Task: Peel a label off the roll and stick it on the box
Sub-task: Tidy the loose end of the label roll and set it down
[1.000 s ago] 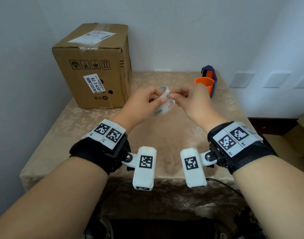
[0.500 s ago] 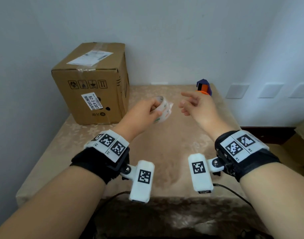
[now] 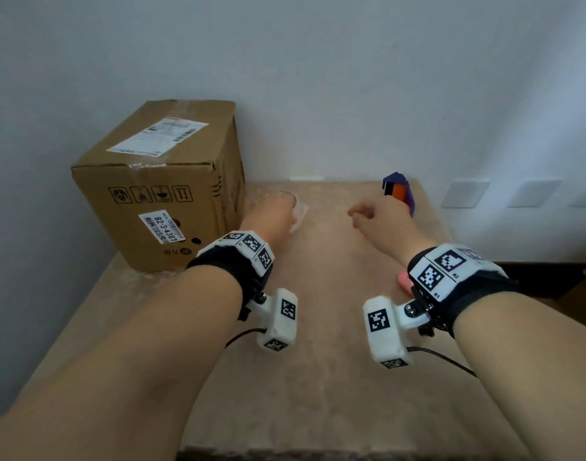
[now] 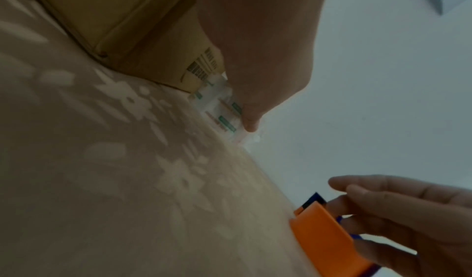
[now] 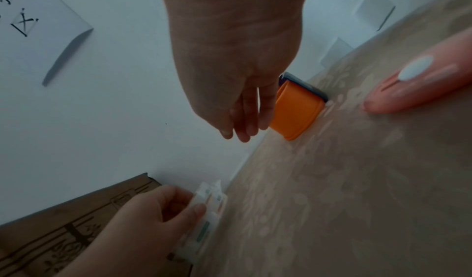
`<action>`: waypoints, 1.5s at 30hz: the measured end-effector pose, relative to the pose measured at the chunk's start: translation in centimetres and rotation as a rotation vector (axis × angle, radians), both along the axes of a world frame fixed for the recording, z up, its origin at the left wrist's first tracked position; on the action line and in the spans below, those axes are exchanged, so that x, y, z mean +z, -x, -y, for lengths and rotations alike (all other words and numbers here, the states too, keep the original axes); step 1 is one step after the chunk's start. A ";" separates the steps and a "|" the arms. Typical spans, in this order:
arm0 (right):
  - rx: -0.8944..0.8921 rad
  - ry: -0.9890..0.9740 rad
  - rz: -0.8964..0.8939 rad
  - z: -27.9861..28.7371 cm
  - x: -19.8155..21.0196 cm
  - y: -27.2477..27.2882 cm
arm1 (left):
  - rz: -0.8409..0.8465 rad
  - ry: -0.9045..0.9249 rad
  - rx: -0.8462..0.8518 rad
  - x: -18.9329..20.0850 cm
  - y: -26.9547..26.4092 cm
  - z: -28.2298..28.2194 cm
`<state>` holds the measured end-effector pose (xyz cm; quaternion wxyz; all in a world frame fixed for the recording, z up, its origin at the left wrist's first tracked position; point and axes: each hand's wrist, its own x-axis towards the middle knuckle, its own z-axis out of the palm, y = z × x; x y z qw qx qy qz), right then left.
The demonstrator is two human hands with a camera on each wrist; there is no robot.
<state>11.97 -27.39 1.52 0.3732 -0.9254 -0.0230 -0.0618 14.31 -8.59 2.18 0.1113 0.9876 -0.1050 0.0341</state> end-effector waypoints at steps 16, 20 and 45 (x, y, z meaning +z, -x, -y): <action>0.003 0.174 -0.098 5.4 1.9 4.4 | 0.049 0.093 -0.041 0.3 2.3 0.7; -0.062 0.168 -0.182 7.2 1.3 7.4 | 0.076 0.130 -0.075 0.2 5.7 1.4; -0.170 -0.229 -0.250 0.3 -1.4 5.6 | 0.058 0.186 -0.052 -2.2 7.8 -1.8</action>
